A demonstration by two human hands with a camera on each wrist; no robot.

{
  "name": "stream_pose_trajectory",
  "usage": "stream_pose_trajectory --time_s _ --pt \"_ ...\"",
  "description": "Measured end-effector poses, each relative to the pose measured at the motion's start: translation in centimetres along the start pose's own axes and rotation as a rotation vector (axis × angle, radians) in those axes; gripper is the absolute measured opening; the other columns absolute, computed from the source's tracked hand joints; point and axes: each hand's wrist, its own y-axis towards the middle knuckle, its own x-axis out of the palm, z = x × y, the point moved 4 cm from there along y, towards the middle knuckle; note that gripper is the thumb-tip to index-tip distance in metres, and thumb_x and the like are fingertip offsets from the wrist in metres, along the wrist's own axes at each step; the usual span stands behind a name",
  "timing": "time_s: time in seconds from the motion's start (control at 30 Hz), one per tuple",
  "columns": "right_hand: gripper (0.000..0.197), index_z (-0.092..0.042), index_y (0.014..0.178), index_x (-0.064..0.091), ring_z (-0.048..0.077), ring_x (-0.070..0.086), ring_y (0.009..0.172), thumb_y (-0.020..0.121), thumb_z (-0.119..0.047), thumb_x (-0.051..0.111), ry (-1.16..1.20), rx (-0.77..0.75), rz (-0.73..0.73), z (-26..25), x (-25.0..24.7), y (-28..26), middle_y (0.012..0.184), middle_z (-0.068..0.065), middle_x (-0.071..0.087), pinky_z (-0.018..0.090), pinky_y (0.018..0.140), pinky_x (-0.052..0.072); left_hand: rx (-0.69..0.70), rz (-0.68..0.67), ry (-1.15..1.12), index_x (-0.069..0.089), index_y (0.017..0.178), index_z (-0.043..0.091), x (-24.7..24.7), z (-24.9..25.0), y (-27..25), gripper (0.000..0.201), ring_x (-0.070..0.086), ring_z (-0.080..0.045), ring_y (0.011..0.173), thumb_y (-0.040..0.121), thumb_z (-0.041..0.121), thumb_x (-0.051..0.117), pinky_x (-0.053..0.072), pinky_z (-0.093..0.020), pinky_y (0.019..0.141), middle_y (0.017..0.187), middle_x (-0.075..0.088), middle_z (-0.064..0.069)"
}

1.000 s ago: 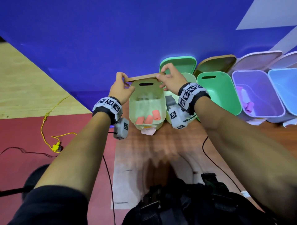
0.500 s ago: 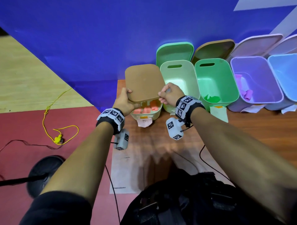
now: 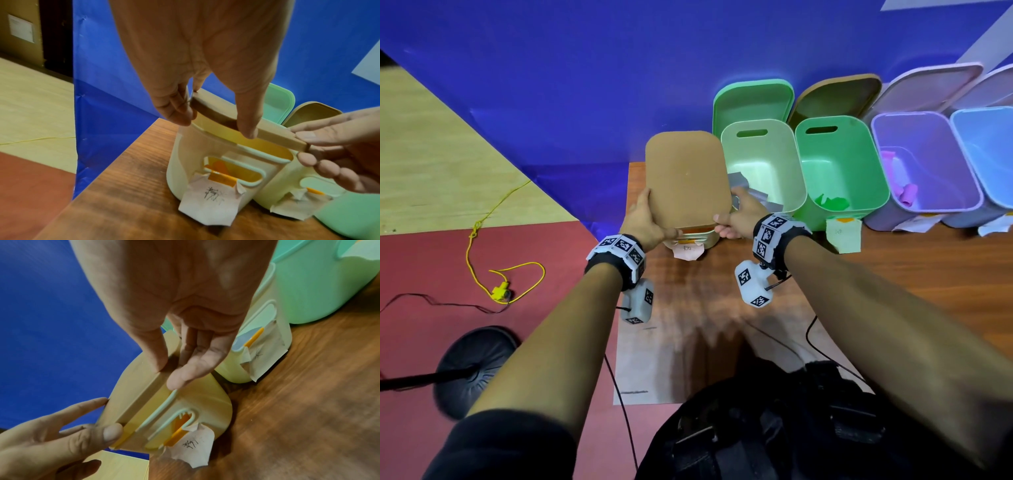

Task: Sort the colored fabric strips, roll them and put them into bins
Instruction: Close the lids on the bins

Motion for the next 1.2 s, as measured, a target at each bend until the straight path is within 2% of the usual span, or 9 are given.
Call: stream_pose_trajectory --time_s 0.1,0.23,0.37,0.53,0.67,0.83,1.0,1.1,1.2 --pt "0.075 -0.024 0.153 0.019 0.016 0.06 0.055 0.096 -0.006 0.064 0.033 0.022 -0.021 0.5 0.5 -0.2 0.095 0.021 0.068 0.024 0.054 0.052 0.008 0.012 0.012 0.015 0.156 0.022 -0.1 -0.3 -0.2 0.125 0.044 -0.03 0.13 0.059 0.032 0.094 0.04 -0.039 0.109 0.144 0.041 -0.013" --pt "0.078 -0.026 0.154 0.016 0.015 0.061 0.054 0.095 -0.005 0.064 0.043 0.05 -0.034 1.0 0.7 0.0 0.089 0.018 0.068 0.024 0.053 0.051 -0.031 0.011 0.019 0.014 0.156 0.027 0.1 -0.3 -0.5 0.124 0.048 -0.031 0.118 0.06 0.032 0.094 0.04 -0.039 0.11 0.137 0.03 -0.013" --pt "0.071 -0.022 0.151 0.021 0.015 0.06 0.054 0.096 -0.003 0.062 0.03 0.047 -0.05 1.2 1.0 0.3 0.089 0.019 0.068 0.026 0.056 0.051 -0.063 0.022 0.083 0.019 0.154 0.026 0.0 -0.6 -0.4 0.121 0.037 -0.033 0.129 0.059 0.045 0.092 0.037 -0.045 0.112 0.137 0.03 -0.013" --pt "0.064 -0.019 0.15 0.023 0.023 0.065 0.065 0.099 -0.009 0.059 -0.049 -0.003 -0.074 1.4 1.2 0.3 0.098 0.028 0.071 0.031 0.065 0.056 -0.091 0.012 0.053 0.023 0.153 0.024 0.0 -0.7 -0.3 0.106 0.047 -0.032 0.123 0.07 0.049 0.084 0.04 -0.039 0.107 0.135 0.032 -0.011" --pt "0.069 -0.02 0.157 0.014 0.017 0.065 0.059 0.102 -0.016 0.055 -0.027 0.015 -0.011 1.4 0.4 0.7 0.086 0.016 0.071 0.023 0.055 0.054 -0.079 -0.003 0.062 0.022 0.154 0.024 0.3 -0.4 -0.2 0.101 0.048 -0.032 0.124 0.076 0.044 0.082 0.038 -0.036 0.108 0.137 0.031 -0.013" --pt "0.056 -0.016 0.153 0.03 0.015 0.064 0.056 0.102 -0.019 0.054 -0.077 -0.006 0.05 1.0 -0.4 1.2 0.073 0.008 0.069 0.017 0.044 0.049 -0.085 -0.006 0.078 0.025 0.153 0.029 0.3 -0.1 0.5 0.101 0.044 -0.035 0.126 0.072 0.05 0.083 0.038 -0.041 0.112 0.135 0.031 -0.013" --pt "0.051 -0.019 0.148 0.04 0.016 0.065 0.057 0.1 -0.016 0.057 -0.098 -0.036 0.074 1.2 -0.7 1.6 0.071 0.01 0.069 0.02 0.049 0.052 -0.071 0.009 0.072 0.03 0.151 0.03 0.5 0.3 1.1 0.097 0.043 -0.034 0.125 0.073 0.047 0.083 0.037 -0.038 0.112 0.133 0.031 -0.013" --pt "0.064 -0.029 0.155 0.028 0.021 0.066 0.061 0.1 -0.012 0.056 -0.091 -0.095 0.064 0.7 -0.6 1.2 0.081 0.019 0.072 0.025 0.056 0.058 -0.068 0.019 0.082 0.031 0.152 0.028 0.6 0.4 1.4 0.096 0.044 -0.032 0.126 0.073 0.046 0.083 0.037 -0.036 0.113 0.134 0.031 -0.012" --pt "0.068 -0.029 0.157 0.022 0.018 0.066 0.06 0.1 -0.013 0.055 -0.125 -0.109 0.053 0.4 -0.6 1.3 0.079 0.016 0.07 0.02 0.055 0.057 -0.096 0.015 0.088 0.03 0.152 0.029 0.4 0.1 1.6 0.099 0.044 -0.034 0.126 0.071 0.045 0.085 0.037 -0.04 0.113 0.136 0.03 -0.013"
